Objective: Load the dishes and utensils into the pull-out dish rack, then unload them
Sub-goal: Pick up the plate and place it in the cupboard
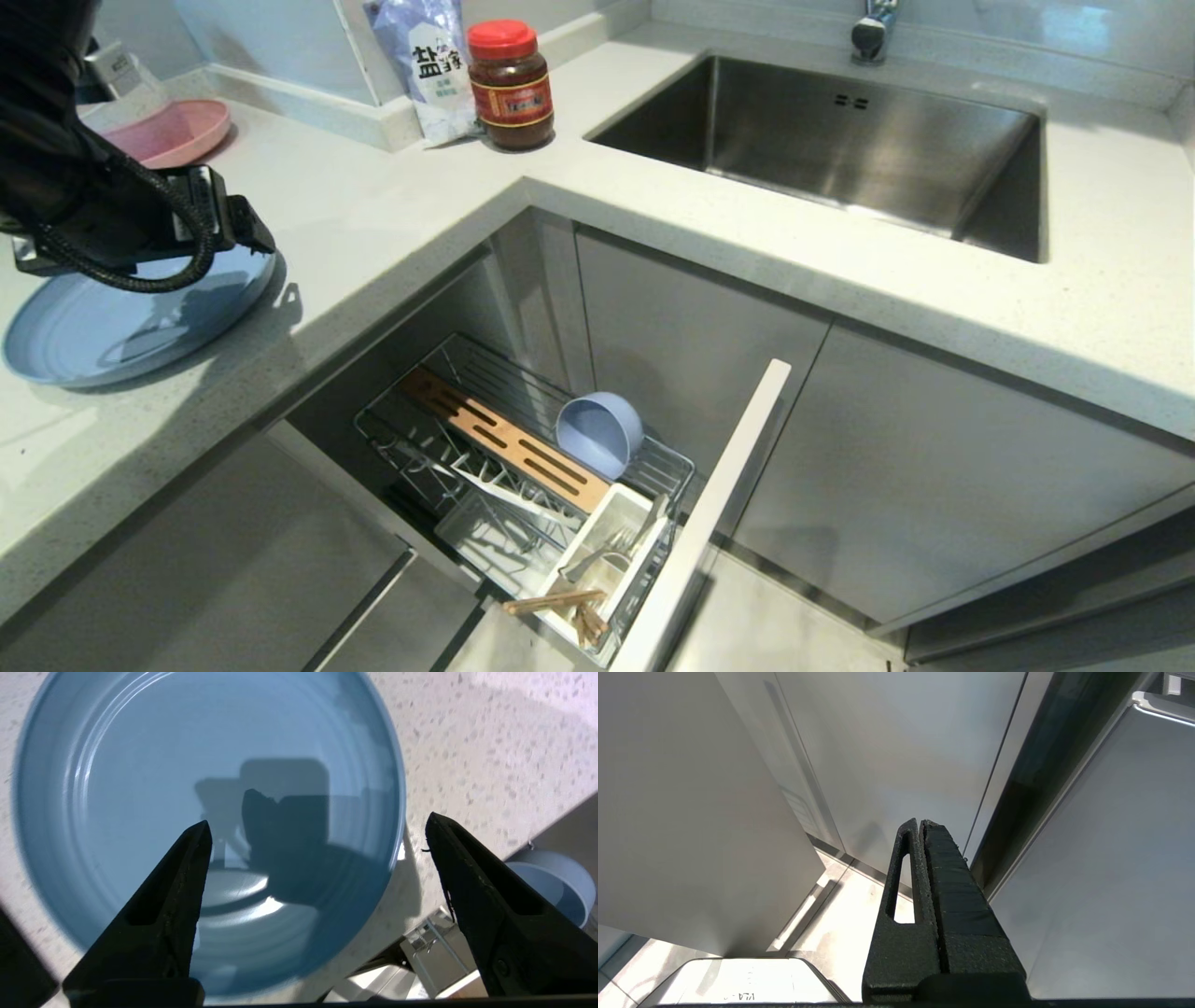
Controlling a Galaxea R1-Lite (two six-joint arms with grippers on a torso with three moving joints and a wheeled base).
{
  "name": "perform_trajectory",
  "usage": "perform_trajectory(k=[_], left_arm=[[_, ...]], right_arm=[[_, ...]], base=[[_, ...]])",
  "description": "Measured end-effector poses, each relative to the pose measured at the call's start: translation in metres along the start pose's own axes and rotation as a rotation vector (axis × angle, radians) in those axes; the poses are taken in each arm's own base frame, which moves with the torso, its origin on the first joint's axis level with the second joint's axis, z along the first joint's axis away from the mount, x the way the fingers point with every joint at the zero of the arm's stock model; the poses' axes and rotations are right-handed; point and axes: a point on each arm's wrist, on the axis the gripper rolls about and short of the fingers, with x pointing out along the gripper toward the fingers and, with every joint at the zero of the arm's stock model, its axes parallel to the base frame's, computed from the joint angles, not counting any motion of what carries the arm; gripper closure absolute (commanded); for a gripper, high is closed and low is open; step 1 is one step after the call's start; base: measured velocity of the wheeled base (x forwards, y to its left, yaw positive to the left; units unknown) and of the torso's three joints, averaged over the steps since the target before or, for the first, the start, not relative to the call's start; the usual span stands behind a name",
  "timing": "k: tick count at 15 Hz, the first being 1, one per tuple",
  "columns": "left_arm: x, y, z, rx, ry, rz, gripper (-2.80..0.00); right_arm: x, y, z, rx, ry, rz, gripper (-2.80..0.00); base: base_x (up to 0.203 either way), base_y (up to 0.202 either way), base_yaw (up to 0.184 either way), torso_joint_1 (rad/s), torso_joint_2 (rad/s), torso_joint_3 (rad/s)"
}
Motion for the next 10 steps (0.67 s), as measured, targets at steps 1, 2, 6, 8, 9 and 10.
perform_trajectory(k=[1,2,6,8,9,10], left_arm=[[0.005,-0.003,0.002,-0.008,-0.010,-0.002,-2.80],[0.011,-0.005,0.004,-0.015,-0.016,0.001,-2.80],[0.031,-0.013,0.004,-0.010,0.003,0.014,-2.80],[0.038,-0.016,0.002,-0.003,0.015,0.018,-2.80],[0.041,-0.017,0.002,-0.002,0.020,0.019,-2.80],[0.042,-0.018,0.002,-0.001,0.022,0.020,-2.80]], right_arm=[[0.000,0.000,0.000,0.000,0.000,-0.001,0.00],[0.000,0.000,0.000,0.000,0.000,-0.001,0.00],[0.000,0.000,0.000,0.000,0.000,-0.001,0.00],[0.000,0.000,0.000,0.000,0.000,0.000,0.00],[0.000,0.000,0.000,0.000,0.000,-0.001,0.00],[0.000,0.000,0.000,0.000,0.000,-0.001,0.00]], base=[[0.000,0.000,0.000,0.000,0.00,0.000],[0.000,0.000,0.000,0.000,0.00,0.000],[0.000,0.000,0.000,0.000,0.00,0.000],[0.000,0.000,0.000,0.000,0.00,0.000],[0.000,0.000,0.000,0.000,0.00,0.000],[0.000,0.000,0.000,0.000,0.00,0.000]])
